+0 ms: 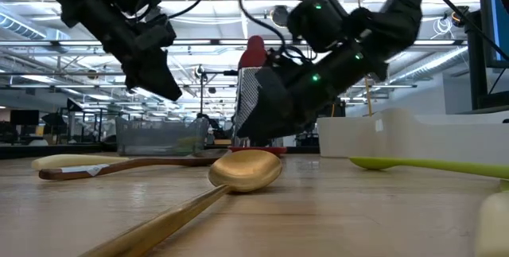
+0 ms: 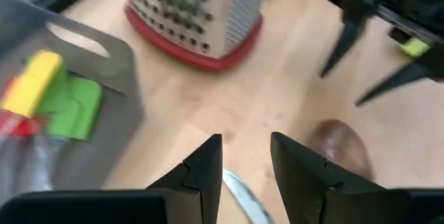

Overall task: Pick & Place Kitchen Items
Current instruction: Put the top left yellow table knife into the top white bin

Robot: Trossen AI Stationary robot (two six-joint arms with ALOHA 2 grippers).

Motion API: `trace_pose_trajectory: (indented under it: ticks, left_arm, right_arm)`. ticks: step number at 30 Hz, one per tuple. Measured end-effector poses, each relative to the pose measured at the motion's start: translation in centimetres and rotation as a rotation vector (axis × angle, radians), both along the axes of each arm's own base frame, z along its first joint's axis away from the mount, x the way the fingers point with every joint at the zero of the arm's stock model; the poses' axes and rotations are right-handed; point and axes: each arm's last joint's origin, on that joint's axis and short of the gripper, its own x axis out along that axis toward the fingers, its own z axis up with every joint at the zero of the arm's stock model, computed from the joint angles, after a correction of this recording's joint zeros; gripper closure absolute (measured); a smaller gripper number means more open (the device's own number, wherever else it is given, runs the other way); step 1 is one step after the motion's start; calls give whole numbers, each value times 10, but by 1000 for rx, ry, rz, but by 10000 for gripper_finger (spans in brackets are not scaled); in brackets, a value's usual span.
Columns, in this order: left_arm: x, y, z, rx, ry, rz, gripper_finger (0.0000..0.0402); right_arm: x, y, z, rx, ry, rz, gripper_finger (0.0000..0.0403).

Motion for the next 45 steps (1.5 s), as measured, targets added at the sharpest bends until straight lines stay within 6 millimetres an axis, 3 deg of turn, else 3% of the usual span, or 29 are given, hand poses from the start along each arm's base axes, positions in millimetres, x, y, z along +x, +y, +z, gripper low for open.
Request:
trace_pose_trajectory:
  ticks: [8, 17, 32, 38, 45]
  left_arm:
    - [-3, -30, -9, -142, 75, 16, 277]
    - [-15, -60, -33, -233, 130, 70, 277]
    - [-36, -77, -62, -225, 164, 182, 277]
    - [-34, -86, -66, -244, 50, 122, 277]
    - [-38, -98, -76, -234, 95, 67, 277]
  right_arm:
    - [-21, 0, -13, 1, -82, 0, 218]
    - [-26, 0, -18, -3, -66, 3, 218]
    - [-26, 0, -17, -6, -68, 5, 227]
    - [-26, 0, -17, -6, -68, 5, 227]
    - [-26, 0, -17, -5, -70, 5, 228]
